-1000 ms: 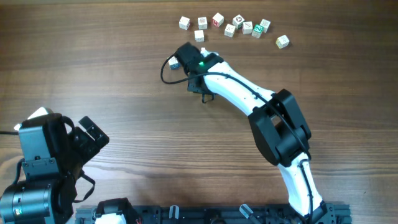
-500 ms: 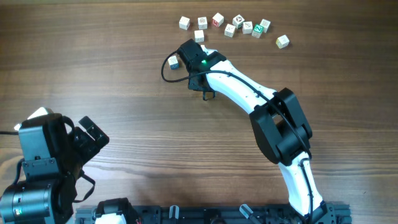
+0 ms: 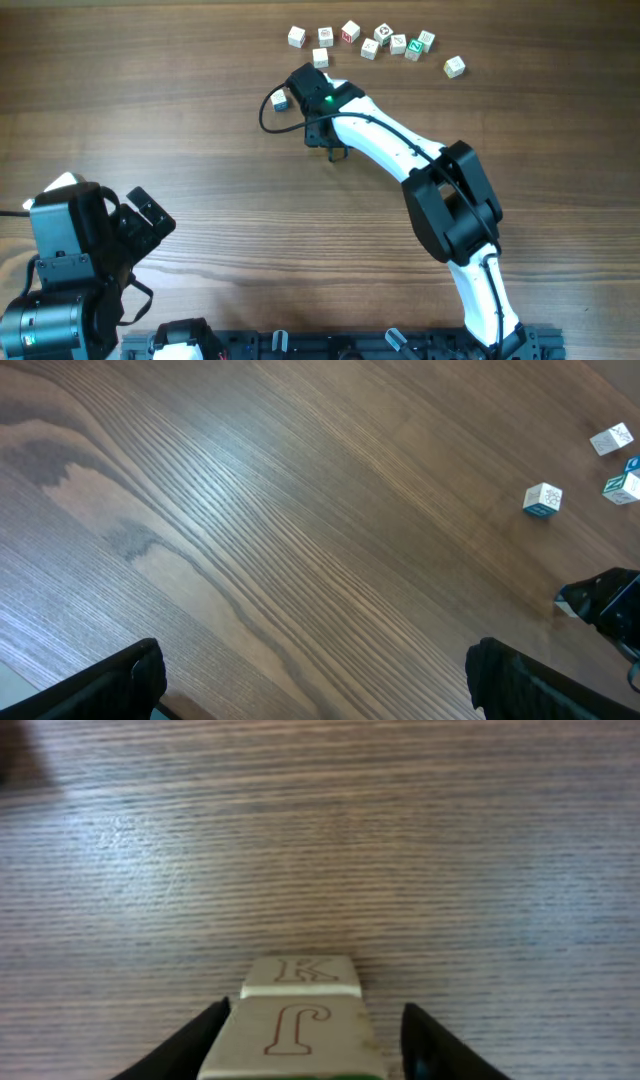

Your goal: Form a tower

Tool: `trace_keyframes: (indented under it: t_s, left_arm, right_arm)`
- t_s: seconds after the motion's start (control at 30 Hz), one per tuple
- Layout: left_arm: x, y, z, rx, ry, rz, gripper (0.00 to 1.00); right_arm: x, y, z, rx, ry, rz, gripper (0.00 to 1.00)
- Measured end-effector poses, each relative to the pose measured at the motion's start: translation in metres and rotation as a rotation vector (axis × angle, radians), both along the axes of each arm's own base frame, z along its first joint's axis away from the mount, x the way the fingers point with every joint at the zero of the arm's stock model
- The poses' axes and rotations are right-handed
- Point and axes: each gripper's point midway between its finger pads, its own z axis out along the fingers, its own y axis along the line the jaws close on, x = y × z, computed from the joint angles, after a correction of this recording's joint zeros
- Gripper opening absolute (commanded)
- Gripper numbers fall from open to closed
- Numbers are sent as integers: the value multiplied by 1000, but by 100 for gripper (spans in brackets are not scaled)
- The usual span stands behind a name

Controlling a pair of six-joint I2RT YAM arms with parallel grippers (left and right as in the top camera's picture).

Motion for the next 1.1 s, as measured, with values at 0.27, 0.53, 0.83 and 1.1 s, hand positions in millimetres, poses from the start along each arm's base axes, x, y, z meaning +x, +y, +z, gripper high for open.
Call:
trace_keyframes:
  t_s: [0.27, 0.53, 0.83, 1.1]
  left_arm:
    - [0, 0, 0, 0, 0, 0, 100]
    - [0, 0, 0, 0, 0, 0, 100]
    - [0, 0, 0, 0, 0, 0, 100]
    - [0, 0, 0, 0, -1, 0, 100]
  right_arm:
    - [-5, -1, 1, 0, 31, 2, 74]
    - [-14, -3, 23, 19, 47, 8, 93]
    - [-12, -1, 109, 117, -94, 23, 100]
    - [-53, -50, 225, 154, -239, -89, 99]
